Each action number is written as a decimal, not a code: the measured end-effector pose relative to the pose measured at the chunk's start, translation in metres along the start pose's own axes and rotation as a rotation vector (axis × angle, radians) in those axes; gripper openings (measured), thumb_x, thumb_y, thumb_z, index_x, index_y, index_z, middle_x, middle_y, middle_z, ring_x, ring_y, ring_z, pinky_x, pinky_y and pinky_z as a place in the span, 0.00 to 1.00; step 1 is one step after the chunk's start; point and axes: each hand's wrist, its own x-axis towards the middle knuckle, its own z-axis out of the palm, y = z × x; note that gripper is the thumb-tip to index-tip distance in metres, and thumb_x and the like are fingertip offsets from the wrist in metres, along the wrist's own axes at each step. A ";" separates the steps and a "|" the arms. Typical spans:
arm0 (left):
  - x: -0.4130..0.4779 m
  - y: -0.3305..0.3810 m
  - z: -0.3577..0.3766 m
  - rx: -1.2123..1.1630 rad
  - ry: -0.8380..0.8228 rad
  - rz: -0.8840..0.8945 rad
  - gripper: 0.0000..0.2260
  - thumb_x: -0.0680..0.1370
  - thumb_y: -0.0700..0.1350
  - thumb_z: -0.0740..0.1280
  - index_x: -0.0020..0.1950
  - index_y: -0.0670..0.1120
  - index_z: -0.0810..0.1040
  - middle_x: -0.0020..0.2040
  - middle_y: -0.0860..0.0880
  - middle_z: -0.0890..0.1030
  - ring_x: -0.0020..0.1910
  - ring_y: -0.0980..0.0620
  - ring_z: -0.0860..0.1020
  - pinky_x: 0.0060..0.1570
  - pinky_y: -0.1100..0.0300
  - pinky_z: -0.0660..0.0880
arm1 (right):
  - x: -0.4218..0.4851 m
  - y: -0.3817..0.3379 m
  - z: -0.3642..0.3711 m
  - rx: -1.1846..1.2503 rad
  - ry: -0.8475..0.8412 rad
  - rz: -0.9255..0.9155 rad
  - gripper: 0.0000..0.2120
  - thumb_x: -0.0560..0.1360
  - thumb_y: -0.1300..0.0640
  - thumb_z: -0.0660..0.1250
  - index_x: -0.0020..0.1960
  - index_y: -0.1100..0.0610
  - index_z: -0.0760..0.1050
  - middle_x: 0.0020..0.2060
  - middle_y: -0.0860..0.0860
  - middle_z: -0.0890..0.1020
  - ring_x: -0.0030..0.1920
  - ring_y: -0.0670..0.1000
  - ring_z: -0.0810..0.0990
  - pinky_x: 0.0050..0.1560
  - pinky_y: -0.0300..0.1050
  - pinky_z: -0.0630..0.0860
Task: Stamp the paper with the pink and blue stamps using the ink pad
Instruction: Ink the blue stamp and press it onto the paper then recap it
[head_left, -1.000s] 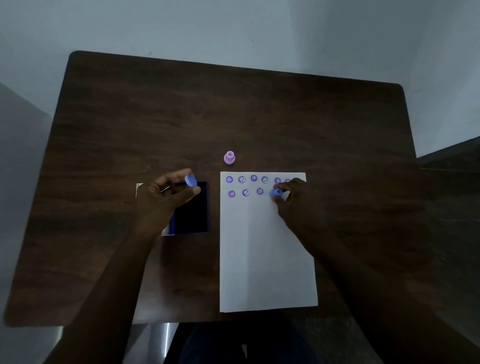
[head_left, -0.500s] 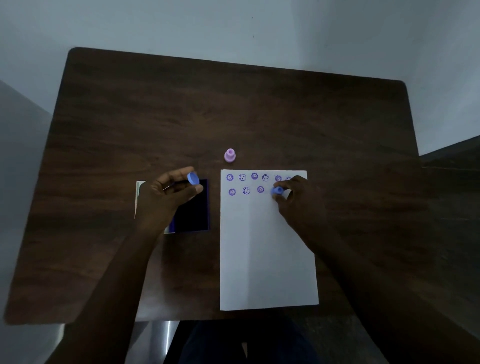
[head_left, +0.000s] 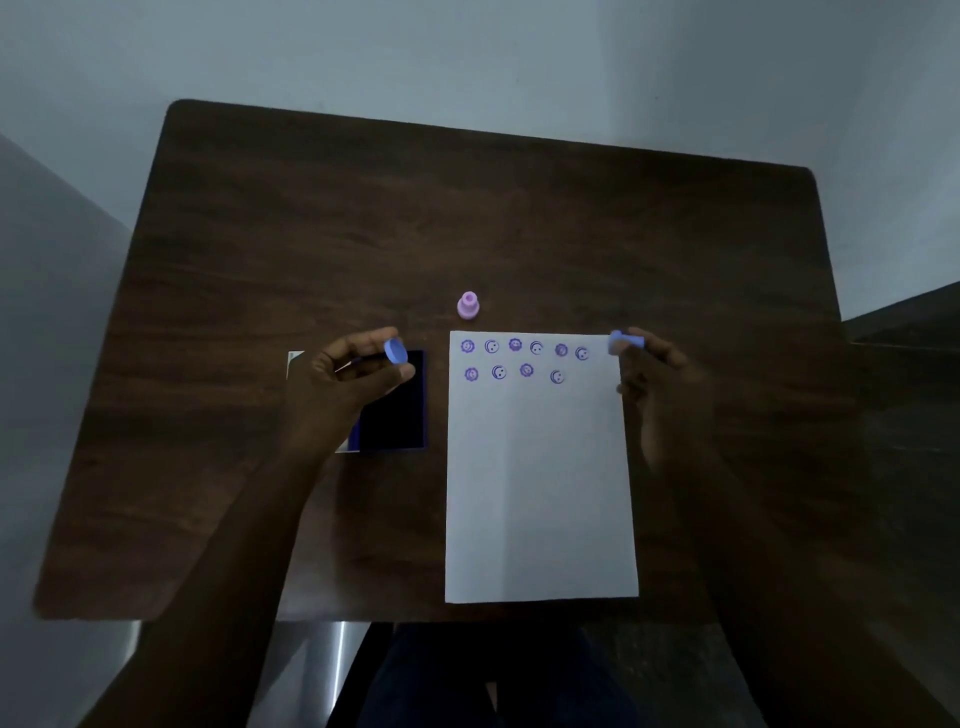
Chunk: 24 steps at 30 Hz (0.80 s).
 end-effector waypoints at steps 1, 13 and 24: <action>-0.001 0.002 0.003 -0.006 -0.007 -0.001 0.17 0.69 0.39 0.77 0.54 0.55 0.84 0.47 0.58 0.88 0.49 0.59 0.85 0.43 0.69 0.80 | -0.004 -0.003 -0.001 0.135 -0.019 0.081 0.13 0.71 0.56 0.74 0.56 0.54 0.83 0.40 0.45 0.85 0.37 0.42 0.80 0.37 0.36 0.78; -0.009 0.017 0.019 0.003 -0.091 0.026 0.16 0.69 0.38 0.77 0.51 0.56 0.85 0.47 0.59 0.88 0.47 0.61 0.85 0.41 0.71 0.79 | -0.026 -0.012 0.012 0.528 -0.235 0.412 0.12 0.67 0.57 0.74 0.50 0.60 0.85 0.47 0.55 0.86 0.37 0.47 0.82 0.40 0.40 0.82; -0.018 0.027 0.039 0.162 -0.149 0.189 0.16 0.68 0.40 0.79 0.48 0.60 0.82 0.38 0.69 0.84 0.43 0.68 0.83 0.41 0.79 0.74 | -0.060 -0.027 0.072 -0.158 -0.443 -0.045 0.08 0.73 0.56 0.74 0.51 0.47 0.83 0.45 0.45 0.88 0.48 0.48 0.86 0.44 0.39 0.82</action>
